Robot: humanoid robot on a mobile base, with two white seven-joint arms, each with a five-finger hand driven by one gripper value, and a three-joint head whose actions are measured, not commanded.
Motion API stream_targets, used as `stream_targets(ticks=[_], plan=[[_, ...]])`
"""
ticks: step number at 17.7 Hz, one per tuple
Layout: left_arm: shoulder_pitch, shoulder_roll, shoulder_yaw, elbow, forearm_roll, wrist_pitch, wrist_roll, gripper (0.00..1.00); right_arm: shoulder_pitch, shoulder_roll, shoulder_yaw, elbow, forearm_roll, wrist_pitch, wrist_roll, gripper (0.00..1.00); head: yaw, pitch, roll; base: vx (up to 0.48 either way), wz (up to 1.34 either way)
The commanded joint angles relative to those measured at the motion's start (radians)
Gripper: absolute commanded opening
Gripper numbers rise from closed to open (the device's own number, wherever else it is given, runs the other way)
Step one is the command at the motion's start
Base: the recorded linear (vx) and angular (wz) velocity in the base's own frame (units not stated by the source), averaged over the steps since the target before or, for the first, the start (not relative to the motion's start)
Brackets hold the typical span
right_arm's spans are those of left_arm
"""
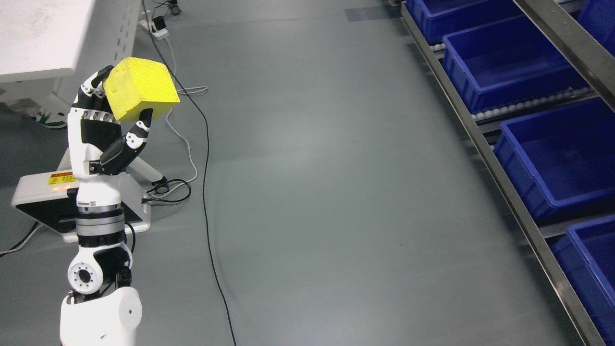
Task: Move yellow foam block to right shelf middle
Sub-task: 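Hold the cube raised in the left hand while the robot turns and drives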
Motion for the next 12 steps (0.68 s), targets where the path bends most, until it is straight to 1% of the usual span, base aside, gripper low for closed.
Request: stream_targets(ticks=[1, 8, 12], plan=[[0.0, 0.017, 0.01, -0.001, 0.0, 0.0, 0.001, 0.44, -0.002, -0.017, 0.0, -0.017, 0.0, 0.001, 0.0, 1.0, 0.0, 0.0, 0.0, 0.097, 0.5], [0.003, 0.017, 0.018, -0.001, 0.0, 0.0, -0.001, 0.44, -0.003, -0.017, 0.0, -0.017, -0.001, 0.001, 0.0, 1.0, 0.0, 0.0, 0.0, 0.116, 0.47], [0.008, 0.017, 0.018, -0.001, 0.0, 0.002, -0.001, 0.44, -0.002, -0.017, 0.0, -0.017, 0.0, 0.001, 0.0, 1.0, 0.0, 0.0, 0.0, 0.17, 0.2]])
